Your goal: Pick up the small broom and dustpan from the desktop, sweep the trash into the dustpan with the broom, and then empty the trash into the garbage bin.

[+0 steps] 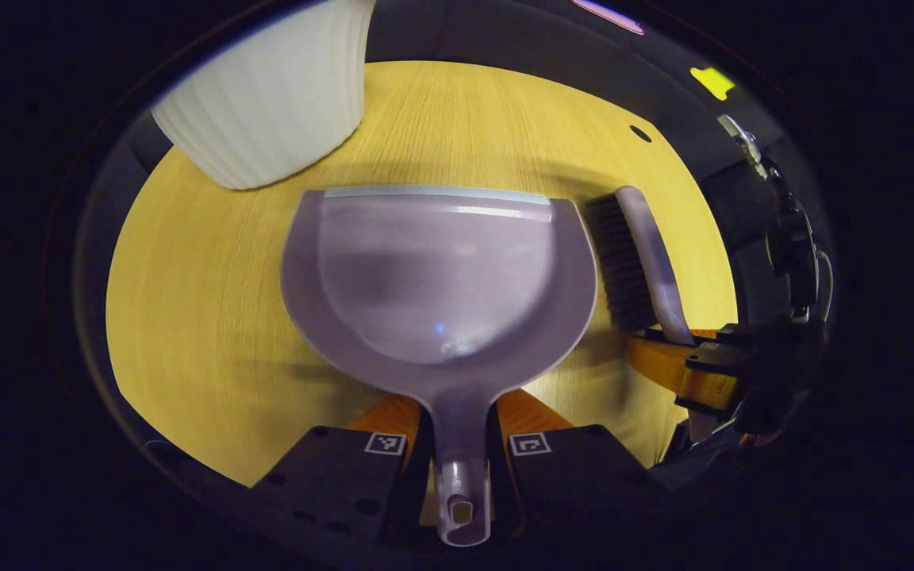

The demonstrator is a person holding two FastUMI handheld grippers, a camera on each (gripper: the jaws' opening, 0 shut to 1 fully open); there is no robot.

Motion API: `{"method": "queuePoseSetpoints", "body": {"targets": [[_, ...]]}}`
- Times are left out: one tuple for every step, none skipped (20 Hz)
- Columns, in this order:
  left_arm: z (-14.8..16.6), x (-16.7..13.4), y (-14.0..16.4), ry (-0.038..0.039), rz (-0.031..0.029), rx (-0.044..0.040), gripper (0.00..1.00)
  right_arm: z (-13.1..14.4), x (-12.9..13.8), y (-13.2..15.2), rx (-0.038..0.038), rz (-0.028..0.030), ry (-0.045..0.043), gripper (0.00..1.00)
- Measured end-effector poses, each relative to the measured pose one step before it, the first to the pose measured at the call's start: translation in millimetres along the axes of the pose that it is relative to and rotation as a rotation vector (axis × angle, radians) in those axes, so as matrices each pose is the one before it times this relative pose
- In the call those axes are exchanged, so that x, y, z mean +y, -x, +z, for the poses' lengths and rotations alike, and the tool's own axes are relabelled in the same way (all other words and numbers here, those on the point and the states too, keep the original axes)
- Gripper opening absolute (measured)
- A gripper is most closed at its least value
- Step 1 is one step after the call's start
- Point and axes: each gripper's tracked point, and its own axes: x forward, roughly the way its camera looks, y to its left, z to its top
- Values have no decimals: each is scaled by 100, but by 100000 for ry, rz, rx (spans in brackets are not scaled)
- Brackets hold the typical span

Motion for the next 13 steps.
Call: {"method": "queuePoseSetpoints", "body": {"targets": [[169, -379, -161, -752, -378, -908, 42, 47, 77, 13, -365, 400, -43, 31], [124, -224, -143, -731, 400, -408, 51, 133, -21, 129, -651, 383, -629, 31], [-74, 9, -68, -443, 193, -324, 59, -22, 196, 266, -728, 864, -549, 39], [90, -2, 70, 186, -481, -441, 61, 5, 106, 225, -1142, -170, -168, 37], [-110, -175, 205, 888, -231, -451, 66, 132, -72, 486, -1202, -293, 10, 41], [97, 40, 561, 1458, 671, -674, 66, 106, -64, 362, -1286, 128, -13, 47], [46, 98, 981, 957, 432, -1173, 73, -35, -147, 391, -891, -350, -335, 57], [175, 52, 729, 717, 69, -837, 78, -114, -84, 634, -1191, -434, -34, 62], [16, -65, 625, 302, -286, -1073, 78, 220, -174, 771, -1704, -230, -261, 74], [128, -36, 836, 233, 262, -1161, 78, 184, -147, 716, -1634, -350, -527, 76], [4, 8, 902, -62, 340, -1535, 78, 286, 49, 795, -1674, 179, -529, 89], [294, -156, 1098, -636, -130, -2591, 78, 489, 83, 912, -2185, 628, -578, 87], [487, -334, 1308, -1318, -1102, -2672, 78, 586, 78, 940, -2527, 48, -108, 94]]}}
